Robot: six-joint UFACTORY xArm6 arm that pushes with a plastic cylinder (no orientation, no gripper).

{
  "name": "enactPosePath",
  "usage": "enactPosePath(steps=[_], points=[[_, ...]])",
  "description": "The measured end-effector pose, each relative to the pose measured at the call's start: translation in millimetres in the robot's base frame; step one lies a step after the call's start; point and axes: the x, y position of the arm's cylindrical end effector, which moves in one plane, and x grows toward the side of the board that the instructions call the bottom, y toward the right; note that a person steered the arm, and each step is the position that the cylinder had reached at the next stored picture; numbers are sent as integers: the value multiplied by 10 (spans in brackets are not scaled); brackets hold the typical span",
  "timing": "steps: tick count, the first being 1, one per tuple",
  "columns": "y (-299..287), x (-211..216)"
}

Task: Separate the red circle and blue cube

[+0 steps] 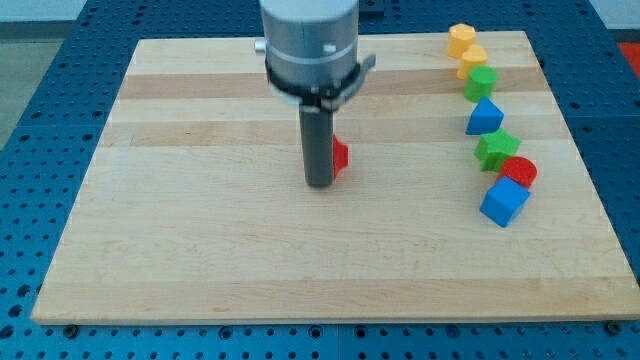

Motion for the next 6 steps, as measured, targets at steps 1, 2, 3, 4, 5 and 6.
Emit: enactPosePath(steps=[1, 2, 3, 4, 5, 6], points=[[320, 204], [419, -164], [-63, -582], [48, -365], [147, 443], [973, 1186]])
